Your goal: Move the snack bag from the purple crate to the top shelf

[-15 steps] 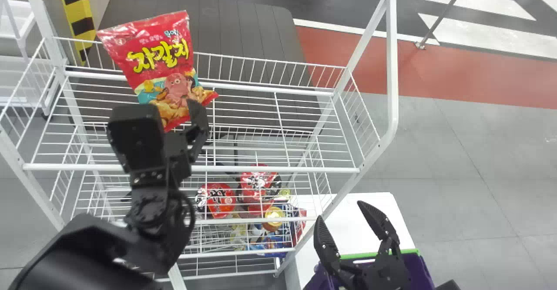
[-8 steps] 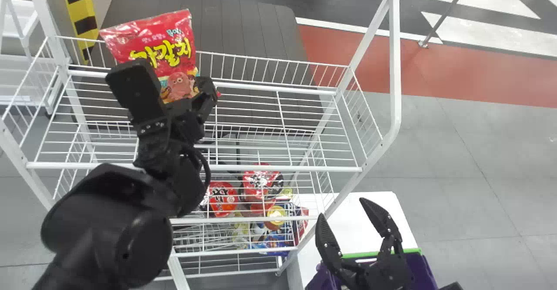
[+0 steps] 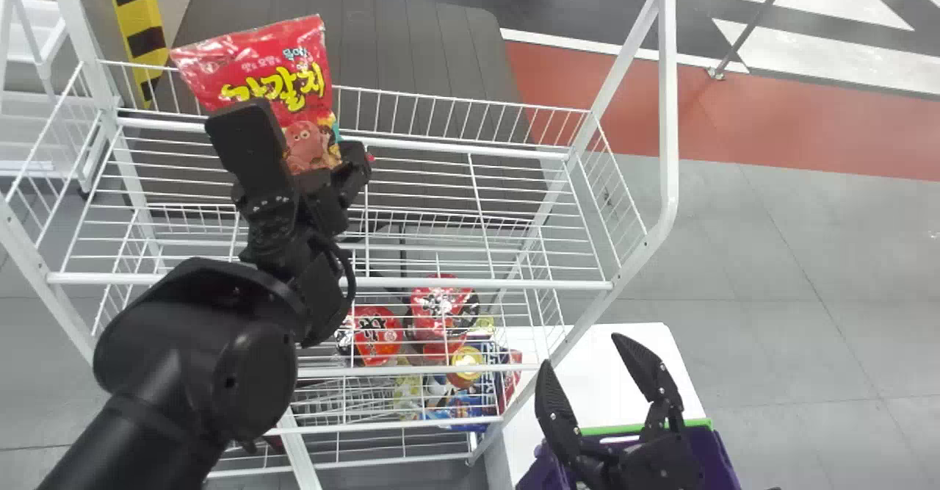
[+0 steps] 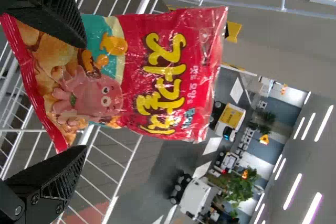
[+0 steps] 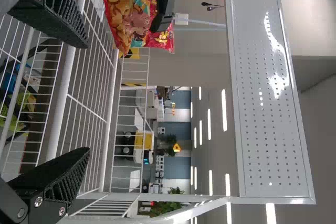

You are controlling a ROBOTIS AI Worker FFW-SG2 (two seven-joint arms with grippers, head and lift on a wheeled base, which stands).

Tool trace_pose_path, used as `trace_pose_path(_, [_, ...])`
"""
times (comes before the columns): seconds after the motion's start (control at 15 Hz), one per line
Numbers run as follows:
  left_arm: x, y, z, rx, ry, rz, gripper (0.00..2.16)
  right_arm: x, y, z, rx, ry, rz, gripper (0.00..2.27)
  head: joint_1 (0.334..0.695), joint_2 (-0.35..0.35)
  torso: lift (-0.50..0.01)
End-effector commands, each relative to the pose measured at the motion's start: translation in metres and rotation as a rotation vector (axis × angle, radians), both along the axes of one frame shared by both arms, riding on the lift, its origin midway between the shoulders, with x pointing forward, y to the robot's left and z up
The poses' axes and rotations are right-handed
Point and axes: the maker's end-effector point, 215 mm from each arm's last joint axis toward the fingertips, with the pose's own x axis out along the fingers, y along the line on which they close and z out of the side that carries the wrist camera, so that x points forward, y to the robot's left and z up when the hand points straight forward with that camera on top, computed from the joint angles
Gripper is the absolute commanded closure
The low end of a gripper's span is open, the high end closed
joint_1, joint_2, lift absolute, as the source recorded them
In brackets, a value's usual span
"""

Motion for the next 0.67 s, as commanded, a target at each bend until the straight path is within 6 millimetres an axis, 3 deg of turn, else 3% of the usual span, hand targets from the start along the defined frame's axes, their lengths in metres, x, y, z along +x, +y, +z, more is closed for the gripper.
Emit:
trace_pose_path(0.0, [0.002,-0.007,-0.008,0.022,0.006,-0.019,0.15,0.002,0.003,0.0,0.004,-0.002,0.004,0.12,0.695,-0.28,0.004])
trace_pose_path(0.2, [0.005,-0.021,0.003,0.044,-0.019,-0.047,0.15,0.003,0.004,-0.002,0.006,0.002,0.005,0.12,0.695,-0.283,0.004])
trace_pose_path(0.6, [0.023,-0.014,-0.003,0.131,-0.03,-0.044,0.16,0.006,0.004,-0.005,0.004,0.007,0.009,0.12,0.695,-0.29,0.004])
